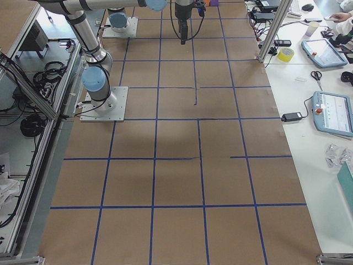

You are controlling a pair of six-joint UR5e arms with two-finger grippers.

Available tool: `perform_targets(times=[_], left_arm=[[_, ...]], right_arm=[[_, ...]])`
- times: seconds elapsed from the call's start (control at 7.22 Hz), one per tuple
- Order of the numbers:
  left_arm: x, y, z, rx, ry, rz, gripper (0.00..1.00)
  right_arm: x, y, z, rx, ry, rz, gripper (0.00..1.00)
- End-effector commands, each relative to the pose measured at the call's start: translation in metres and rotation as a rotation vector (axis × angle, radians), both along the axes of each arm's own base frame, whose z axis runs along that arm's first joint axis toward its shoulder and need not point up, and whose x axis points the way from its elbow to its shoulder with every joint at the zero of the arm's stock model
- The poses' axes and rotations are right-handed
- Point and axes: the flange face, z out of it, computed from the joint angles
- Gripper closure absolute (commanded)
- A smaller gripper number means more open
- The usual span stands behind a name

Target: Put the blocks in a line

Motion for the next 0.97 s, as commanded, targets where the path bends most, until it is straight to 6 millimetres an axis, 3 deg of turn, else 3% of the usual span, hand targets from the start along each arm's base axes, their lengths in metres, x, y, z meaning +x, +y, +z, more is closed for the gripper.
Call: perform_targets(times=[0.0, 0.28, 0.83], left_arm=[[-0.086, 0.002, -0.015, -0.004, 0.002, -0.031, 0.0], [-0.097, 0.003, -0.019, 0.003, 0.004, -0.046, 0.0], [-0.093, 0.01, -0.01, -0.014, -0.036, -0.045, 0.0]], right_arm=[[0.0, 0.0, -0.001, 0.0, 0.003, 0.01, 0.0], [0.0, -0.002, -0.003, -0.001, 0.006, 0.016, 0.0], [0.0, -0.002, -0.002, -0.006, 0.005, 0.016, 0.0]])
